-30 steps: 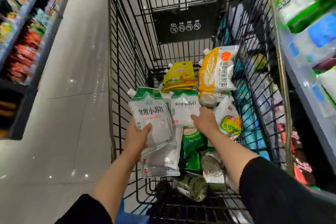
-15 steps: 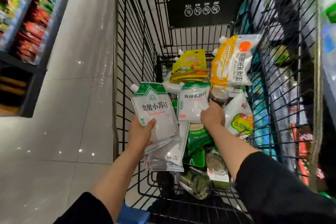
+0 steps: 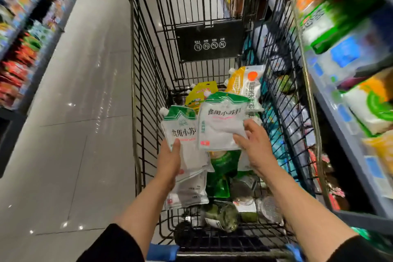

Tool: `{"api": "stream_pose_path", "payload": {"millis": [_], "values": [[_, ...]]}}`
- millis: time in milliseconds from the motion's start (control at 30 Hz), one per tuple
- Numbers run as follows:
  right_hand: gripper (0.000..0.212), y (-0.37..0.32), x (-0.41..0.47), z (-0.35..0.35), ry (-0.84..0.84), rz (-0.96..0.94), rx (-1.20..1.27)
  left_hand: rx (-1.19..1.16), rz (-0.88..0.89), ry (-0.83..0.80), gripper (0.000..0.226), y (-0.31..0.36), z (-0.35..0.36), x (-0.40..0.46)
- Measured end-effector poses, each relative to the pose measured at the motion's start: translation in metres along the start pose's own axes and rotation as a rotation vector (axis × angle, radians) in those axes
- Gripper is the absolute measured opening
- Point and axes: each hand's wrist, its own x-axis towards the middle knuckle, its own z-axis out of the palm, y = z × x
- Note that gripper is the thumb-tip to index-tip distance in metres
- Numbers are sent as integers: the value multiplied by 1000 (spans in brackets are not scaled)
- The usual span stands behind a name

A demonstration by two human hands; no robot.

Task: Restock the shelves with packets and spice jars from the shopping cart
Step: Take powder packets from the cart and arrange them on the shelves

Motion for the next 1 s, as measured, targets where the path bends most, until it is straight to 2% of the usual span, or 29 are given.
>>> {"api": "stream_pose_path", "payload": {"millis": [100, 167, 233, 433, 500, 600, 633, 700, 733, 800, 900, 1000], "values": [[27, -3, -13, 7, -222, 1, -32, -165, -32, -99, 27, 12, 2, -10], [22, 1, -18, 12, -261, -10, -104, -234, 1, -169, 31, 17, -1, -14], [29, 1, -21, 18, -276, -12, -124, -192, 87, -195, 46, 16, -4, -19], [36, 8, -23, 36, -328, -21, -149, -23, 198, -40, 55, 14, -26, -28], [32, 13, -22, 42, -315, 34, -152, 11, 261, 6, 52, 22, -38, -35], [24, 32, -18, 52, -132, 194, -84, 75, 366, 49, 42, 38, -57, -47], [23, 40, -15, 55, -74, 256, -132, 102, 401, 77, 44, 43, -62, -50], [20, 54, -13, 59, -60, 396, -416, 121, 442, 144, 50, 49, -76, -53], [21, 59, -15, 61, -88, 452, -554, 112, 450, 169, 52, 51, -82, -54], [42, 66, -20, 69, -135, 493, -684, 114, 439, 214, 53, 48, -94, -54], [43, 68, -25, 85, -116, 485, -715, 82, 404, 245, 55, 41, -105, -56], [57, 64, -25, 98, -91, 485, -769, 46, 371, 268, 59, 32, -109, -57]]}}
